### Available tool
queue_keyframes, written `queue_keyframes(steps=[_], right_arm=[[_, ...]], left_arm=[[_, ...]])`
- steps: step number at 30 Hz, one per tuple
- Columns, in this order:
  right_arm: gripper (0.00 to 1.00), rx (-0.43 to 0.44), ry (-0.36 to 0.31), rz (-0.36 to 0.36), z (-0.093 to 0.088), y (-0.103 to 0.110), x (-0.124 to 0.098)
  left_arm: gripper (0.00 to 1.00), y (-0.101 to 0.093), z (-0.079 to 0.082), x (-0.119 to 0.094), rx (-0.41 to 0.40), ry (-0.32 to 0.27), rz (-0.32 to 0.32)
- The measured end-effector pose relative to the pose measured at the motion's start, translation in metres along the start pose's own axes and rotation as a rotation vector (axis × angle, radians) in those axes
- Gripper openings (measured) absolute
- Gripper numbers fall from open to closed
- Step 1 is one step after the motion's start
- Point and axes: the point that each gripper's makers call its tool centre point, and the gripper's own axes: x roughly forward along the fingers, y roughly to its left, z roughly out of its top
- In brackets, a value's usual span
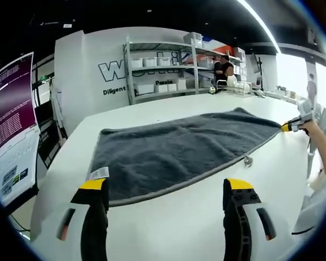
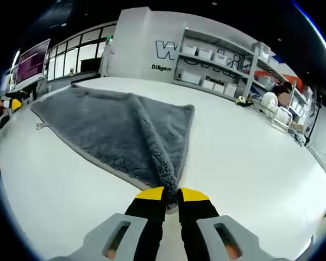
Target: Open the folded towel by lifting each exposed corner and separating the folded layers until the towel lies flat within the target outline without major curled edges
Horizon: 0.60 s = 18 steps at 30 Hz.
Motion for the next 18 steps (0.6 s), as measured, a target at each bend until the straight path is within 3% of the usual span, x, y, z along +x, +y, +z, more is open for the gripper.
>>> queue_keyframes(steps=[18], right_arm=[[0.06,0.031,0.014,-0.1,-0.01,-0.036,-0.003]], left_arm=[[0.86,0.002,-0.008,-0.004,-0.003,0.017,0.004]])
